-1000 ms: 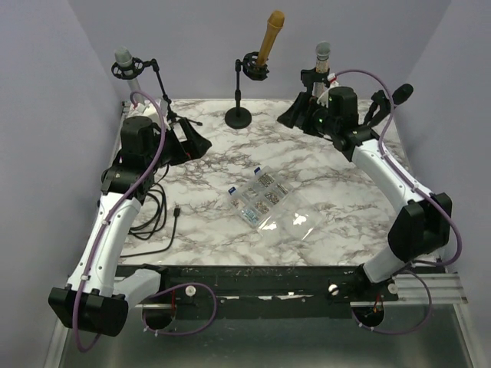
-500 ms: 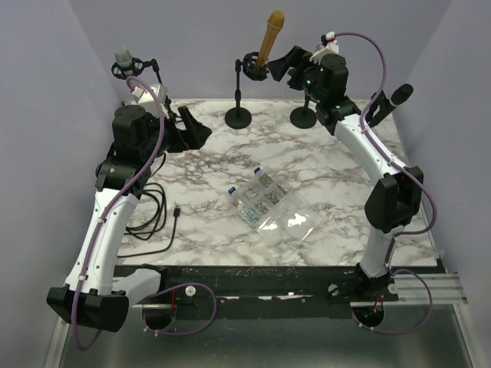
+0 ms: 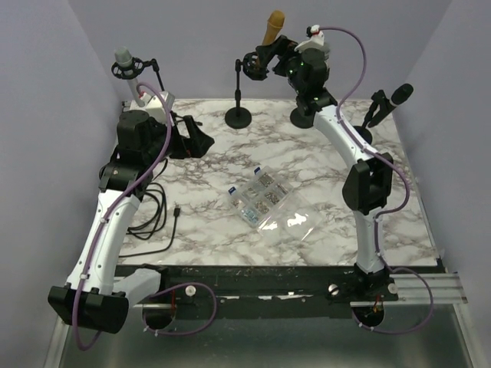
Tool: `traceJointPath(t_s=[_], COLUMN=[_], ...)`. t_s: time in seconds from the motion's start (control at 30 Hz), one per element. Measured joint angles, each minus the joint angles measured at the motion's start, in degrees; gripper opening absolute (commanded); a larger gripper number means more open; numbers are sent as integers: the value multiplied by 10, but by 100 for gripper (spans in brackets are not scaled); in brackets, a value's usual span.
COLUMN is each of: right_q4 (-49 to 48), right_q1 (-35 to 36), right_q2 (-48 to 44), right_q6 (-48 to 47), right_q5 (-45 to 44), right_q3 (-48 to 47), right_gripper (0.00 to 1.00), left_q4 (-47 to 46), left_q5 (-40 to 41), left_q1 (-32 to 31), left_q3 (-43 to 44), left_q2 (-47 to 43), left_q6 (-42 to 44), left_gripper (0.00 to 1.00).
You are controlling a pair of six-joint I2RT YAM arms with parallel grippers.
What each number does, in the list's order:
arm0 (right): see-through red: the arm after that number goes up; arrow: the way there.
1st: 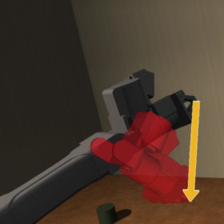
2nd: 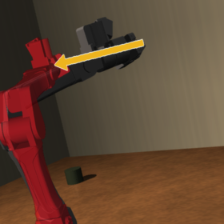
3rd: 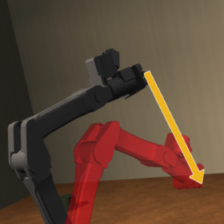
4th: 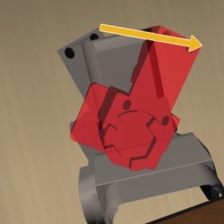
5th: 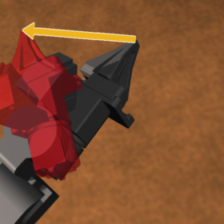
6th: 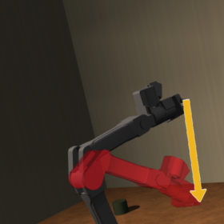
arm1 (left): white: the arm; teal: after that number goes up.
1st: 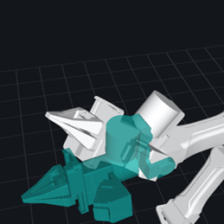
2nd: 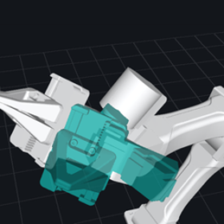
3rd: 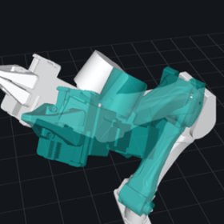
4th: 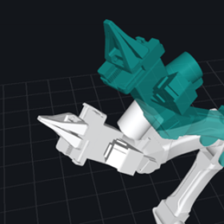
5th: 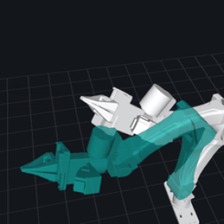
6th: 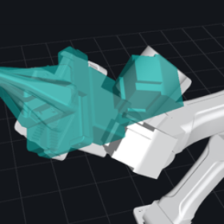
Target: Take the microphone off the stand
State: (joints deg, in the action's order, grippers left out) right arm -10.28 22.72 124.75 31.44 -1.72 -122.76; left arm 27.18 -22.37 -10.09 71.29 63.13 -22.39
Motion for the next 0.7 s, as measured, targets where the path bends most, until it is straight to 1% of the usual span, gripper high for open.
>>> traceJointPath(t_s=[0.13, 0.27, 0.47, 0.57, 0.7], right_q4=[-10, -23, -32, -34, -39], right_q1=[4, 6, 9, 9, 9], right_q2=[16, 50, 108, 126, 149], right_q6=[0, 0, -4, -5, -6], right_q5=[-19, -33, -57, -66, -72], right_q3=[-13, -50, -115, -129, -151], right_gripper=[96, 92, 81, 75, 73], left_q4=[-1, -5, -8, -9, -13], left_q5=[-8, -19, -26, -26, -29], left_q1=[0, 0, 0, 0, 0], left_q3=[-6, -9, -16, -17, -19], left_q2=[-14, -18, -20, -20, -24], left_q6=[0, -1, -2, -2, -2], left_gripper=[98, 98, 98, 98, 98])
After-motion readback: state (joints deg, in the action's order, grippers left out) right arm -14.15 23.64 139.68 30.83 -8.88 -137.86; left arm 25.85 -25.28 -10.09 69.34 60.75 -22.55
